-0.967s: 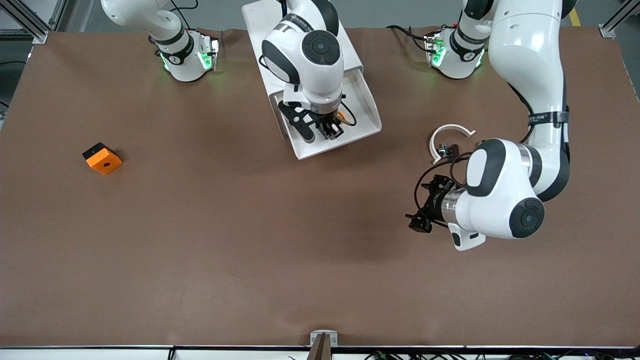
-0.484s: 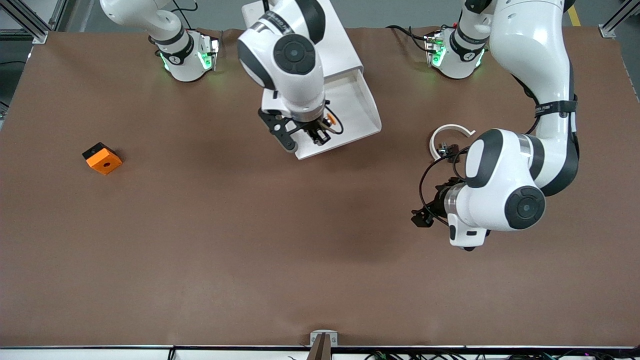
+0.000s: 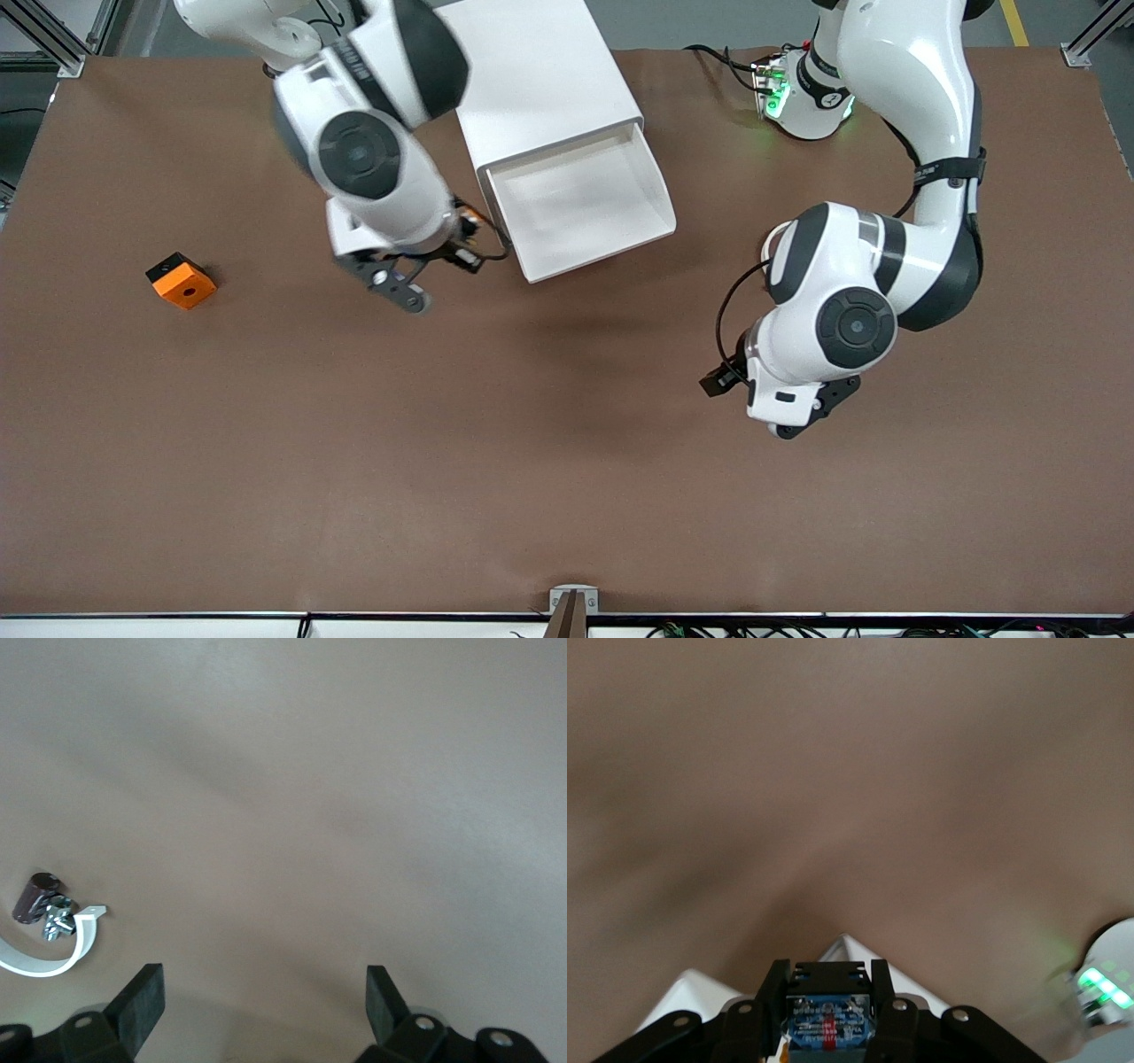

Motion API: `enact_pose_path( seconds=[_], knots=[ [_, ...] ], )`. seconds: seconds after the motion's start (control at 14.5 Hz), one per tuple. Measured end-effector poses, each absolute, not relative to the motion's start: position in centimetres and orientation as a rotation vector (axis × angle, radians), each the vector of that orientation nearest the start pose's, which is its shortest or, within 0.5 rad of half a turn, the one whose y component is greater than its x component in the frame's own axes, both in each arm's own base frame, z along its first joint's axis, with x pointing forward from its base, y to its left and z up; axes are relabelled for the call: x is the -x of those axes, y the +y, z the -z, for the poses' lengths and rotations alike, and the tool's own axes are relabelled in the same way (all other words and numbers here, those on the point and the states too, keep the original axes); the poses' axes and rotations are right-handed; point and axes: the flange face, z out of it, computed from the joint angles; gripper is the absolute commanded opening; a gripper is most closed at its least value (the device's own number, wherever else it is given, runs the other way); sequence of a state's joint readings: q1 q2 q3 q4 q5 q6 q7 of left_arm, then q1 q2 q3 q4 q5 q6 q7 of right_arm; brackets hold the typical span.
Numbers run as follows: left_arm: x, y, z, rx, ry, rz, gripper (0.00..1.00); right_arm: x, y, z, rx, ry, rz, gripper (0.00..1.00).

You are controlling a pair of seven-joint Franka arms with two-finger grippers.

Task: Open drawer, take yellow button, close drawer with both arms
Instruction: 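Carry the button with the right gripper while the left gripper nears the drawer, then close the drawer with the left gripper while the right gripper lowers the button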

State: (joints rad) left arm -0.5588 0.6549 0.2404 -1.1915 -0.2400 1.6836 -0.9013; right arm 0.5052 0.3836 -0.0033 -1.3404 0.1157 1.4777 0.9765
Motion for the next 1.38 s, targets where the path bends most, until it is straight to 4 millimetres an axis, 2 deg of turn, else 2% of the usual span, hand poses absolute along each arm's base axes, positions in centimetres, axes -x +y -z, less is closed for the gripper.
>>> enact_pose_path(
  seconds=[0.35,0.55,0.69,0.83,1.04,1.24,1.38],
  knots=[
    [-66.1,-30.3,-39.2,3.043,-0.891,-0.2,1.0,-61.7,16.1,-48.1,3.119,0.304,-0.471,0.1],
    [-66.0,-31.4,-38.8,3.067,-0.864,-0.15,1.0,-63.7,7.9,-45.5,3.164,0.131,-0.398,0.1],
    [-65.8,-32.1,-38.4,3.077,-0.836,-0.126,1.0,-64.5,3.4,-43.1,3.18,0.032,-0.335,0.11],
    [-65.4,-33.1,-38.1,3.082,-0.795,-0.103,1.0,-64.8,-0.8,-40.9,3.177,-0.005,-0.268,0.12],
    [-64.7,-34.7,-37.5,3.102,-0.746,-0.074,1.0,-64.9,-6.2,-37.9,3.182,0.034,-0.236,0.12],
    [-63.2,-37.4,-36.3,3.097,-0.645,-0.034,1.0,-65.0,-9.9,-34.4,3.185,0.071,-0.248,0.12],
    [-61.9,-39.4,-35.8,3.097,-0.589,-0.035,1.0,-64.9,-11.1,-31.4,3.185,0.09,-0.224,0.11]
  ],
)
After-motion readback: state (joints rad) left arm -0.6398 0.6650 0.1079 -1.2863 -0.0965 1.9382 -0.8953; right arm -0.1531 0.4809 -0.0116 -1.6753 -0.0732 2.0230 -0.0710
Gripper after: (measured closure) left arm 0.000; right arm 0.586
